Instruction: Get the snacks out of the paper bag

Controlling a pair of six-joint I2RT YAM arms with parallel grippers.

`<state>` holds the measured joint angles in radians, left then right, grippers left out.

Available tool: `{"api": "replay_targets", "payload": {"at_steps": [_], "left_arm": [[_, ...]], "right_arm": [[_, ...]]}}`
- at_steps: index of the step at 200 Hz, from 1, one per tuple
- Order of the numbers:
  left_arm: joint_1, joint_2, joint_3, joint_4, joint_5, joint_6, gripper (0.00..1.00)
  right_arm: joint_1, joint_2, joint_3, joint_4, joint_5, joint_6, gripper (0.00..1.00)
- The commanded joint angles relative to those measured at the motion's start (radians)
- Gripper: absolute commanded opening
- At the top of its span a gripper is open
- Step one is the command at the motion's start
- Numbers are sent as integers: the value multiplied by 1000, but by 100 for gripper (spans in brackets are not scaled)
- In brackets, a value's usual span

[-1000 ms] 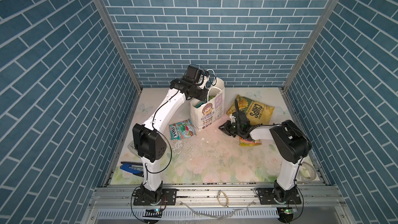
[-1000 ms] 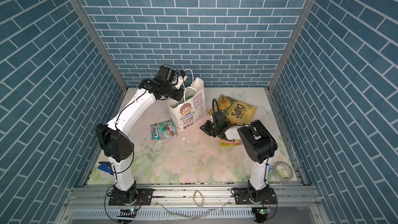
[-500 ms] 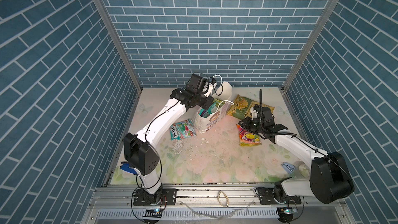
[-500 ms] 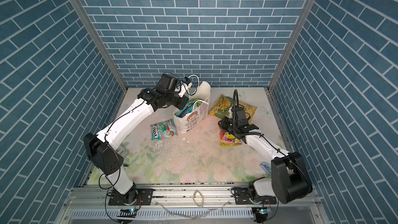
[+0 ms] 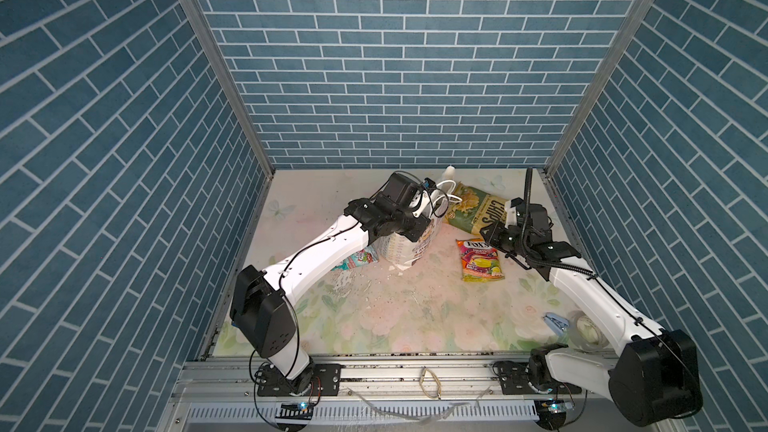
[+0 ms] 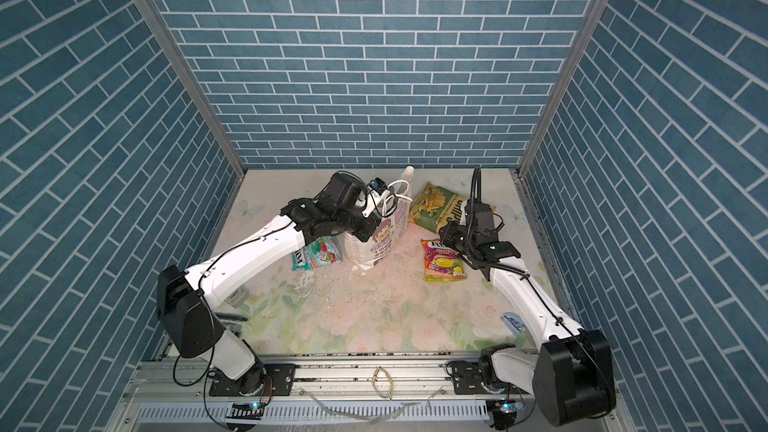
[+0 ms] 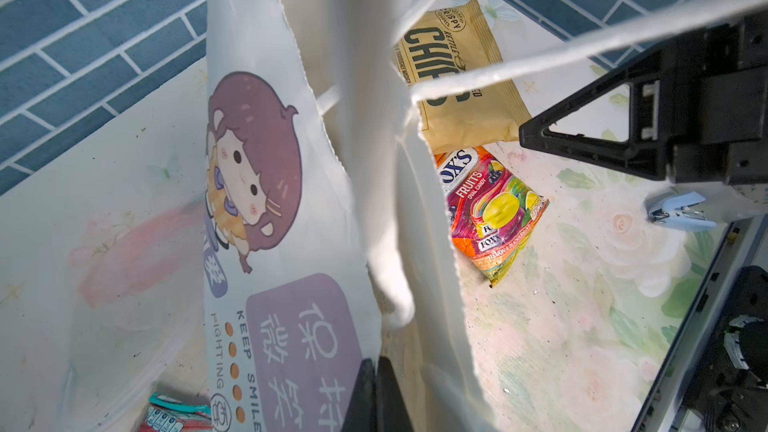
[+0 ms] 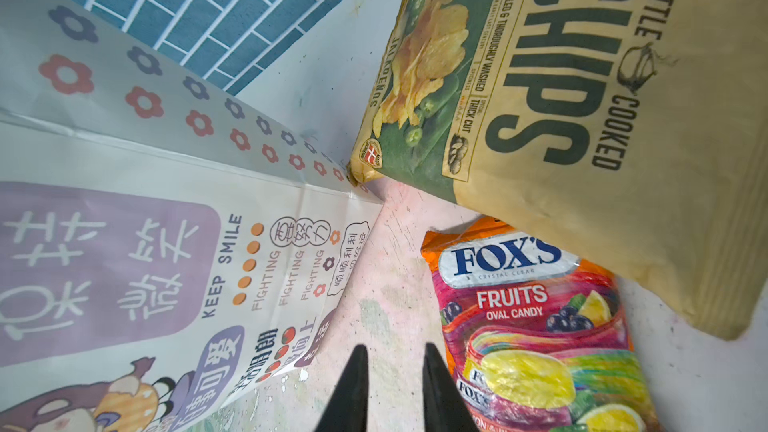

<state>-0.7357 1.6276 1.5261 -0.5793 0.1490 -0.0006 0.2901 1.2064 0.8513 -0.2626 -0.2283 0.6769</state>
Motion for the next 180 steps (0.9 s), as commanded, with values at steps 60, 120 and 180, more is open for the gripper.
{"api": "replay_targets", "payload": {"at_steps": [60,120,180], "left_arm": [[-5,24,81,43,9,8,0],[21,52,101,69,35,9,0],[62,78,198,60,55,36,0]], "right_arm": [[244,403,-75,459,-167,308,16],[257,613,-60,710,-124,448,13],[282,748,38,842,-127,523,9]]}}
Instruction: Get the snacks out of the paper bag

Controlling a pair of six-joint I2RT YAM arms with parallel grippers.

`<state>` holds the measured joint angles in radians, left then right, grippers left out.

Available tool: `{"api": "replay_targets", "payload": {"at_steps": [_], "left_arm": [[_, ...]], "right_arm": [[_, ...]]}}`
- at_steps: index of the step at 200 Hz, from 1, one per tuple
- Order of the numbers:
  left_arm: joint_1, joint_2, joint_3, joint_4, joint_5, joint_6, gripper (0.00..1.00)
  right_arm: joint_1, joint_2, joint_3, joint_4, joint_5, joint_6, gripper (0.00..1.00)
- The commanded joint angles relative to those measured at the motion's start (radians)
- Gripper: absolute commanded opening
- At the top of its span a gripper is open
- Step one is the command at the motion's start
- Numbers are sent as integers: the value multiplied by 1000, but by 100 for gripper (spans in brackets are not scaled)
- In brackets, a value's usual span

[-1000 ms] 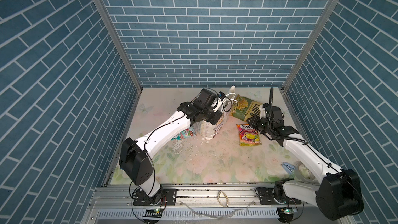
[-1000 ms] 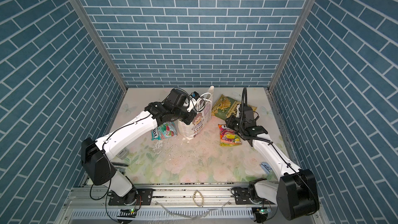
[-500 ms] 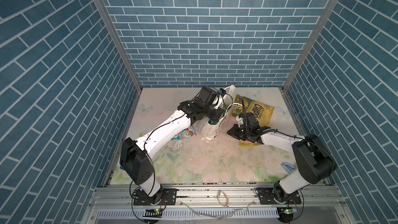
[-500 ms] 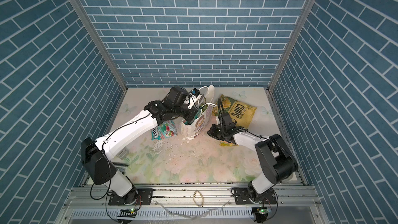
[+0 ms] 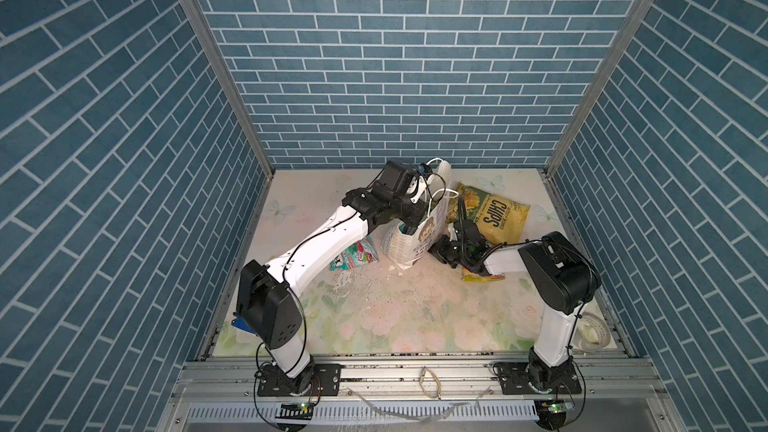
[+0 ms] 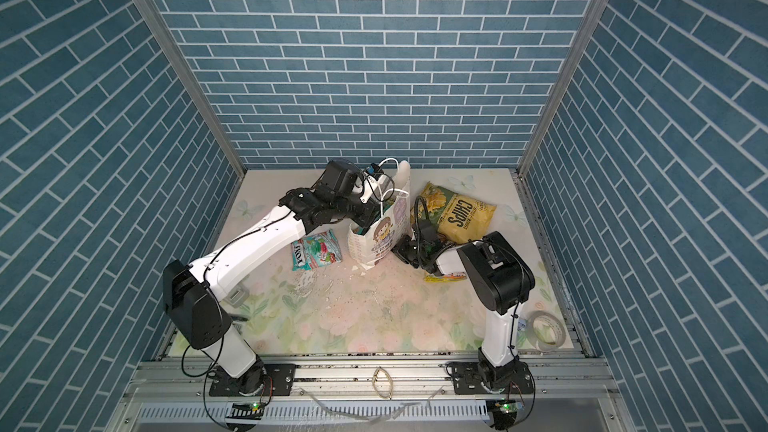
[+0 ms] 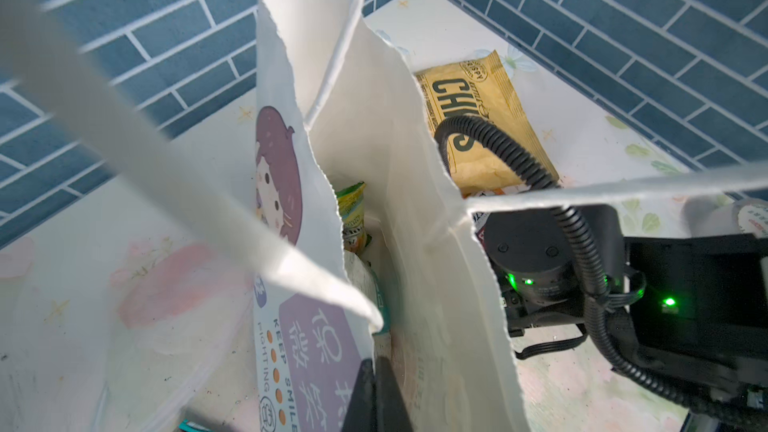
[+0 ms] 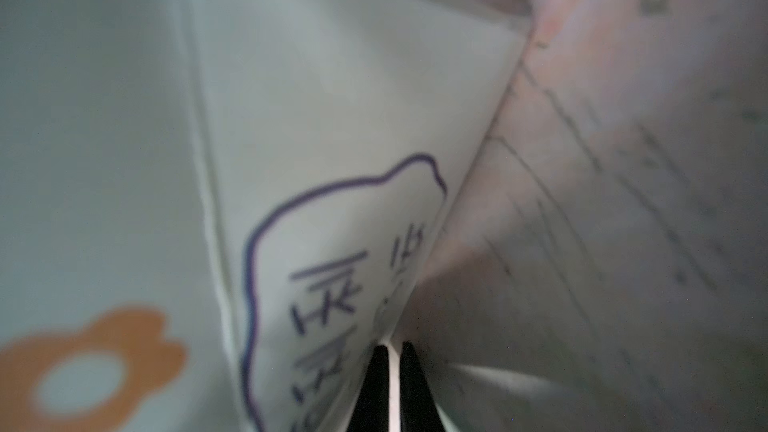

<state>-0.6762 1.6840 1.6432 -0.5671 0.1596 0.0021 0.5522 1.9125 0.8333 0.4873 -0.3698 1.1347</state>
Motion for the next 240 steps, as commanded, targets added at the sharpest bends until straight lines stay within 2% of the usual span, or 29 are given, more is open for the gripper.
{"api": "replay_targets", "payload": {"at_steps": [1,73,99,141,182,209,240], "left_arm": [[3,22,83,47,46,33,0],[15,126,208,-5,83,51,0],[18,111,169,-16,45,67,0],[19,69,87,29,50,58,0],[15,59,58,62,81,32,0],[6,51,32,86,84,23,0],[-10,47,22,88,90,14,0]], "right_arm": [[21,43,58,93,15,66,9],[59,204,239,121,3,112,9],[45,134,143,75,-58,67,10],[-40,-106,-94,3,-115,10,15],[-95,-253,-149,-113,-132,-42,18],[-99,-228,-142,-104,-101,-55,17],[-91,-106,-101,53,-50,14,11]]}}
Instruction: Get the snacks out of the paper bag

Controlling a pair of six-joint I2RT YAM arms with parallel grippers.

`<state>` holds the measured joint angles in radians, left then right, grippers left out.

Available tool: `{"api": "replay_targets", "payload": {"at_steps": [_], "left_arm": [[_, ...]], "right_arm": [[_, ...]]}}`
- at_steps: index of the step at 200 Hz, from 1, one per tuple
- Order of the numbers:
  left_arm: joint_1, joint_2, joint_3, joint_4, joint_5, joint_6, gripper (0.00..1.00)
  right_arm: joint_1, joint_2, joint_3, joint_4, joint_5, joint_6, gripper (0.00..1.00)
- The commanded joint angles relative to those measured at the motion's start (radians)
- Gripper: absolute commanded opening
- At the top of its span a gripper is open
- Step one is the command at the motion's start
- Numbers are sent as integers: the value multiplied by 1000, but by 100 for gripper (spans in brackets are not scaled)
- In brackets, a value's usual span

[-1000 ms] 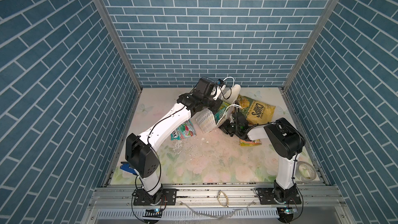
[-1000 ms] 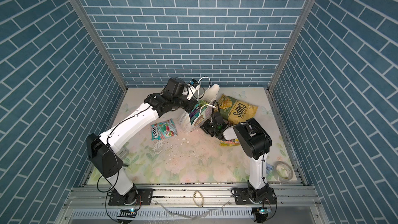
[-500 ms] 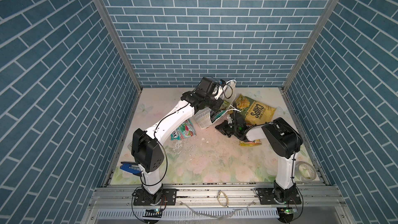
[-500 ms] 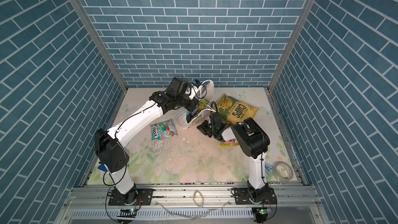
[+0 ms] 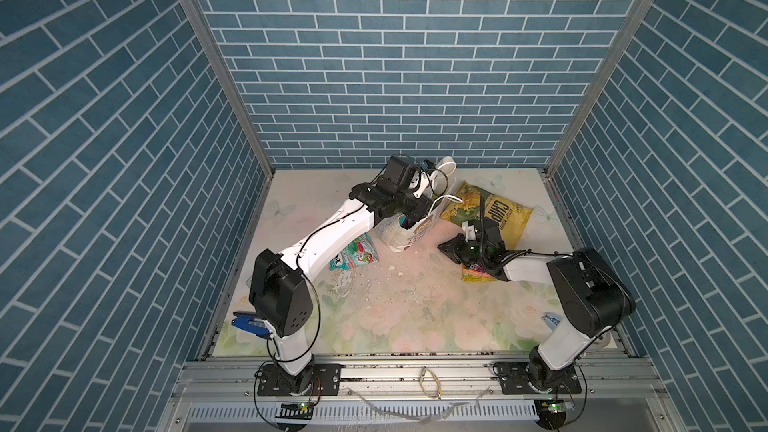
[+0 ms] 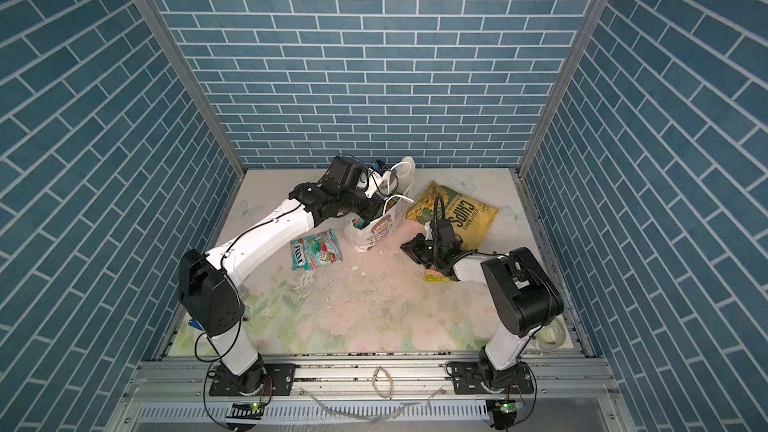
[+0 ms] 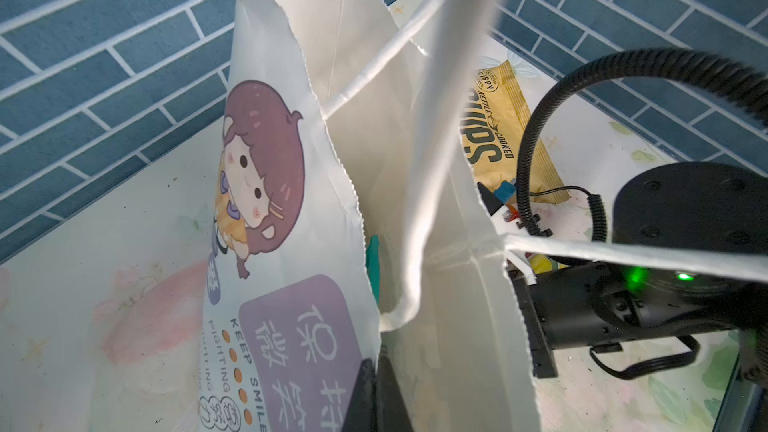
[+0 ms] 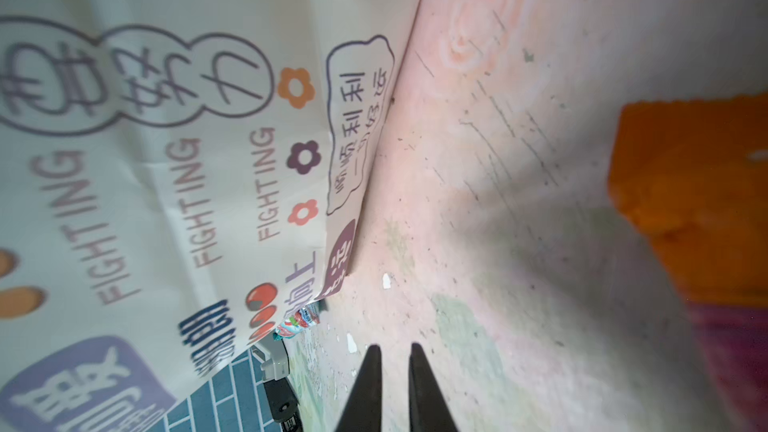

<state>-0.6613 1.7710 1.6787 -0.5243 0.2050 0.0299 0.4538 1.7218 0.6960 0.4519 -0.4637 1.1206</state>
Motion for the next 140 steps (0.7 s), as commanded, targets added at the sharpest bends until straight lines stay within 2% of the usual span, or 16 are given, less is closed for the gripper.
{"api": "replay_targets", "payload": {"at_steps": [1,26,50,96,140], "left_arm": [[-26,-41,-15,47,45,-13,0],[-45,-55,-33,44,44,-24,0],[-57,-72,-59,44,45,-32,0],[-61,-94,-116,48,37,-42,0],[-60,-90,-141,63,7,-27,0]], "right_arm": [[8,87,37,93,46,30,10],[12,183,85,232,74,95,4],[23,236,127,292,96,124,1],[54,292,176,328,153,158,0],[120,447,282,446,162,268,0]]}}
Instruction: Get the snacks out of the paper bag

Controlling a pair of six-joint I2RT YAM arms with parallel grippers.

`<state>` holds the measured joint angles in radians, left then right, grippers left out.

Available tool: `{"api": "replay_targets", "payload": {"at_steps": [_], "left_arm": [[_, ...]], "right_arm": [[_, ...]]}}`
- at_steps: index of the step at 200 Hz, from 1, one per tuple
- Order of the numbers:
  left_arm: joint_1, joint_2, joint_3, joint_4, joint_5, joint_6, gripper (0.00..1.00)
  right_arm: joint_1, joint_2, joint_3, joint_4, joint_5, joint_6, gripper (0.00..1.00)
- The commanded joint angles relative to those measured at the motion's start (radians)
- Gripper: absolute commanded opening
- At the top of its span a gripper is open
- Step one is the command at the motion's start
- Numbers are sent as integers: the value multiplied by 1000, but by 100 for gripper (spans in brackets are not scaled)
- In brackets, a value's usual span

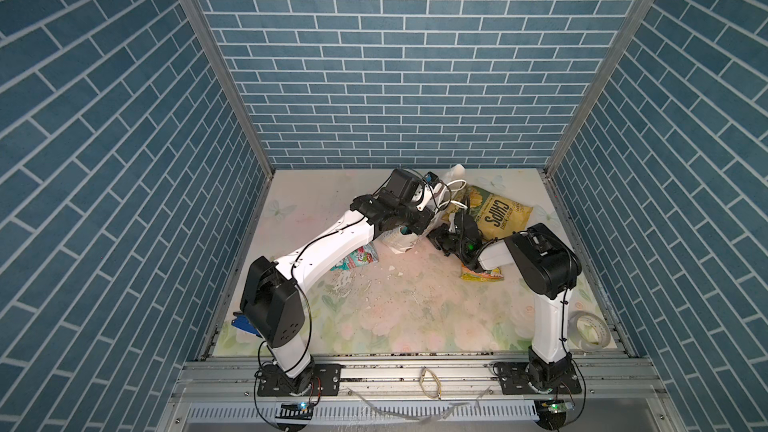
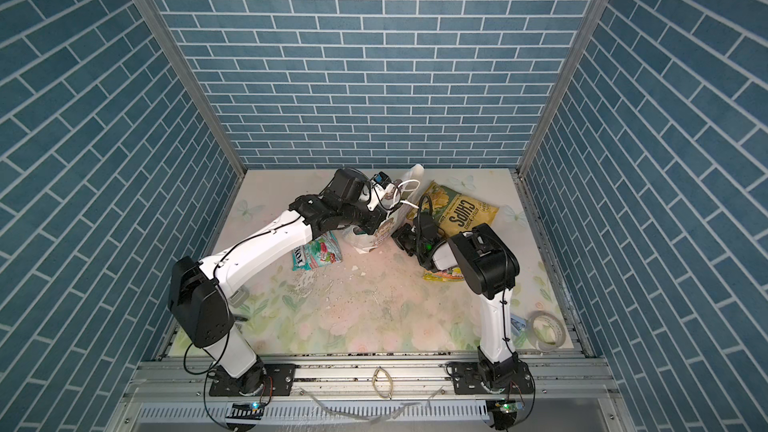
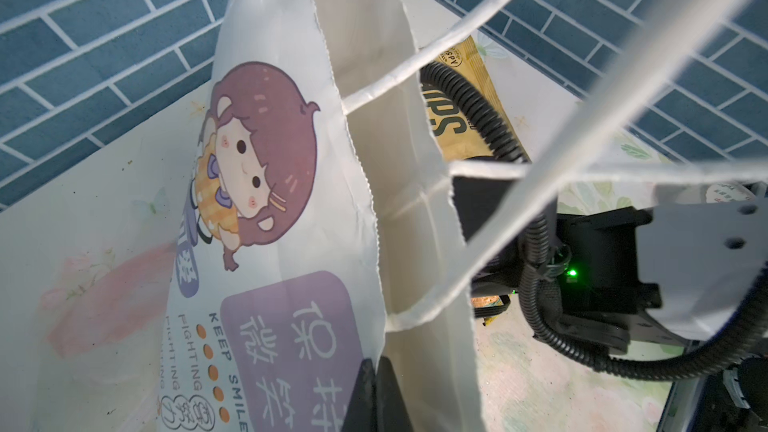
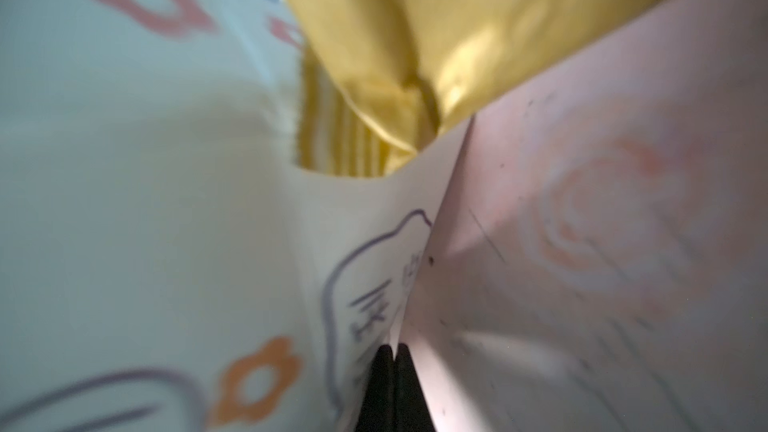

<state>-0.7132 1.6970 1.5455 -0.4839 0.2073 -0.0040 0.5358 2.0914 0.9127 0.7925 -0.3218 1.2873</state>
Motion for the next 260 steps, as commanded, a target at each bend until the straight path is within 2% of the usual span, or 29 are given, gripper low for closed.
{"api": "replay_targets", "payload": {"at_steps": [1,42,74,88,122,169,196,225,260], "left_arm": [[-7,-14,-7,22,4,7,0],[3,12,32,-4,-17,54,0],[9,52,73,-8,-12,81,0],[11,75,81,-2,-4,81,0],[11,98,78,20,8,78,0],[11,110,86,44,22,72,0],[9,131,98,45,38,62,0],[8,148,100,77,74,29,0],[-17,182,137,70,122,11,0]], "right_arm": [[40,81,68,109,21,103,0],[65,171,190,138,60,111,0],[93,229,338,83,57,105,0],[104,214,327,60,65,91,0],[89,-5,108,-39,143,-34,0],[31,-239,-150,-102,176,-89,0],[0,-366,-214,-173,160,-129,4],[-29,-545,-242,-368,228,-246,7],[-119,-707,-283,-564,298,-367,8]]}}
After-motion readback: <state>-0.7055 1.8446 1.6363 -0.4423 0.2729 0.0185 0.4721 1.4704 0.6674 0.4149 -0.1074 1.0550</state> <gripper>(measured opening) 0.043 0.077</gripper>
